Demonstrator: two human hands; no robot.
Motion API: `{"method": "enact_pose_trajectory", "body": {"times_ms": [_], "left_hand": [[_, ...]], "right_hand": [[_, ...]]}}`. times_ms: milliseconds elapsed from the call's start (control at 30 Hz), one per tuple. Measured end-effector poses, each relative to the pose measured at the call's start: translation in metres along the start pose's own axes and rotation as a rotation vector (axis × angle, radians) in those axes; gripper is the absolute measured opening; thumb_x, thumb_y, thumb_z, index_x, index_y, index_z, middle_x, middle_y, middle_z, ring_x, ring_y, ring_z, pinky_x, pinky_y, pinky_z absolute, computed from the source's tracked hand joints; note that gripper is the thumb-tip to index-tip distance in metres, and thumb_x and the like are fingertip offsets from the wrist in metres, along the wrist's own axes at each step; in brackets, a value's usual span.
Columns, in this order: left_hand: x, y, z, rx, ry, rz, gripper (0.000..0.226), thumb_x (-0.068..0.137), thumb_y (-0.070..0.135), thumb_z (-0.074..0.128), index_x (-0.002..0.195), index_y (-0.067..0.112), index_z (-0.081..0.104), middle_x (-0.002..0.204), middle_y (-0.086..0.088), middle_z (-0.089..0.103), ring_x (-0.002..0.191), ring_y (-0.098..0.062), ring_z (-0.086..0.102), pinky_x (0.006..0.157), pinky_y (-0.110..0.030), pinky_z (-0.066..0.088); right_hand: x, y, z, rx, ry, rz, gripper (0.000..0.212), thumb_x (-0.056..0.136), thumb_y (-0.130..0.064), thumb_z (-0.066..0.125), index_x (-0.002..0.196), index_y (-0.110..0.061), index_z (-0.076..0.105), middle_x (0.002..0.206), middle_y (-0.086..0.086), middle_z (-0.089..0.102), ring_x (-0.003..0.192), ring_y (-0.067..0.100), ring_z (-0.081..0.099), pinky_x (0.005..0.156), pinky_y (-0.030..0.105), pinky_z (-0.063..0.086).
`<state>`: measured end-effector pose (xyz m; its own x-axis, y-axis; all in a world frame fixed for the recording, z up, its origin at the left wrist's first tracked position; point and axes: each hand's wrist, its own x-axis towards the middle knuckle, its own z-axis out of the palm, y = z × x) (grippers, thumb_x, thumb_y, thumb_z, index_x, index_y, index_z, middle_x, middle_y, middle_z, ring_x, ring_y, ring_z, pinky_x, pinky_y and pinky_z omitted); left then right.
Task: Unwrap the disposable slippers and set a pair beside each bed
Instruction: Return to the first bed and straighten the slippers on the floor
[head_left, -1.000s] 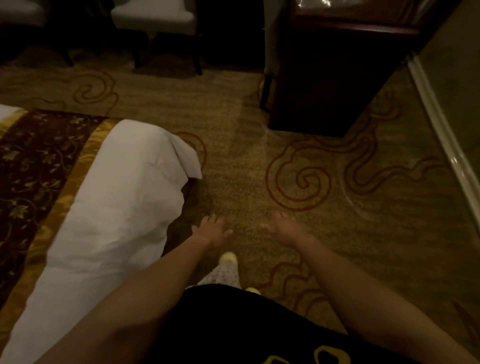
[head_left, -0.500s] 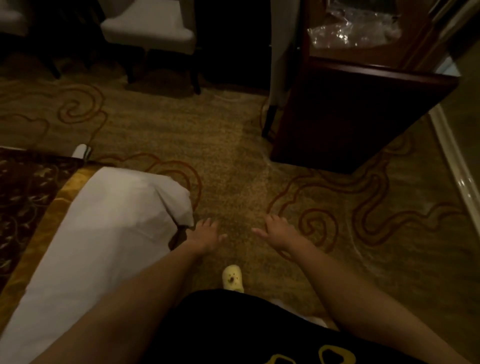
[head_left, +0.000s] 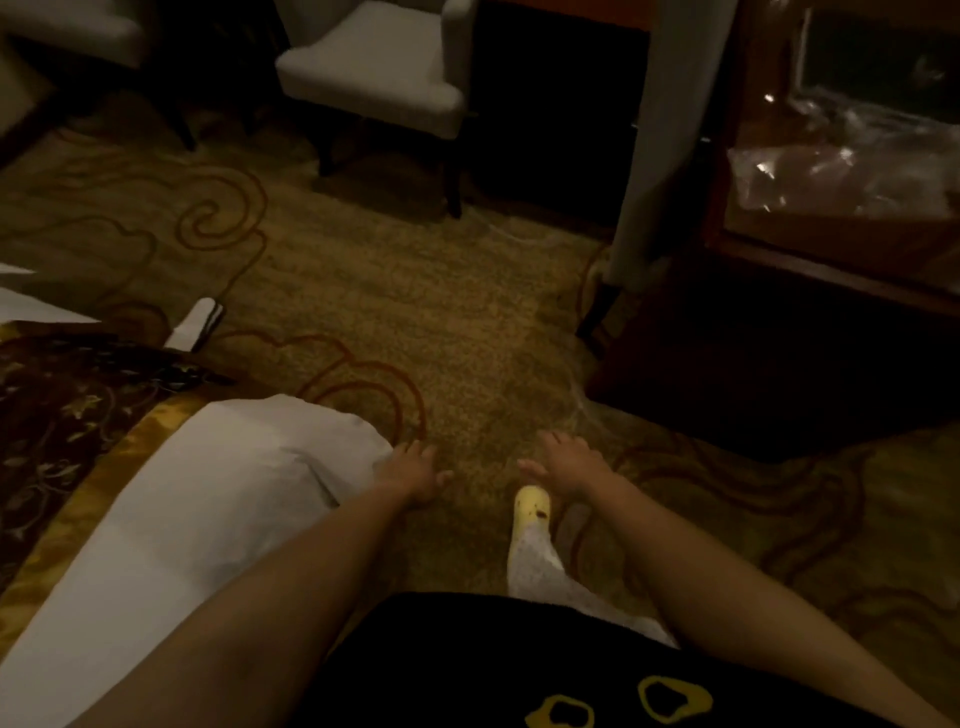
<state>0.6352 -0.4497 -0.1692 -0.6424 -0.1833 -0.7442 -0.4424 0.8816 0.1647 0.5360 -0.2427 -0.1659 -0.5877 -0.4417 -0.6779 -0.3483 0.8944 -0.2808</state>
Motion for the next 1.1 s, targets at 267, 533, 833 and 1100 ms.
{"method": "enact_pose_trajectory", "body": {"times_ms": [267,533,833,1100], "left_hand": [[0.062,0.018,-0.112,-0.191,0.102,-0.105,0.06,0.096,0.047,0.031,0.148,0.019,0.018,0.158,-0.007,0.014,0.145,-0.03,0.01,0.113,-0.057,0.02],[0.123,-0.017,-0.182,-0.313,0.056,-0.244,0.059,0.095,0.049,0.031,0.145,0.019,0.022,0.158,-0.006,0.013,0.145,-0.029,0.008,0.112,-0.058,0.018],[0.219,-0.103,-0.286,-0.41,0.034,-0.313,0.063,0.095,0.051,0.031,0.148,0.02,0.015,0.16,-0.005,0.007,0.146,-0.029,0.006,0.113,-0.056,0.016],[0.257,-0.185,-0.359,-0.57,0.046,-0.388,0.063,0.095,0.051,0.03,0.149,0.022,0.014,0.159,-0.005,0.01,0.144,-0.032,0.011,0.115,-0.052,0.017]], "right_hand": [[0.112,-0.016,-0.131,-0.168,-0.113,-0.12,0.071,0.093,-0.058,0.031,0.147,-0.014,0.017,0.156,0.012,0.018,0.14,0.035,0.02,0.114,0.049,0.023],[0.226,-0.08,-0.2,-0.332,-0.209,-0.238,0.074,0.091,-0.061,0.032,0.146,-0.014,0.019,0.155,0.012,0.021,0.14,0.034,0.023,0.113,0.049,0.025],[0.36,-0.168,-0.293,-0.398,-0.23,-0.296,0.078,0.088,-0.065,0.032,0.146,-0.015,0.02,0.155,0.01,0.021,0.139,0.035,0.022,0.112,0.049,0.023],[0.449,-0.255,-0.356,-0.453,-0.308,-0.353,0.073,0.092,-0.06,0.031,0.148,-0.015,0.017,0.157,0.011,0.016,0.142,0.034,0.017,0.115,0.048,0.021]]}}
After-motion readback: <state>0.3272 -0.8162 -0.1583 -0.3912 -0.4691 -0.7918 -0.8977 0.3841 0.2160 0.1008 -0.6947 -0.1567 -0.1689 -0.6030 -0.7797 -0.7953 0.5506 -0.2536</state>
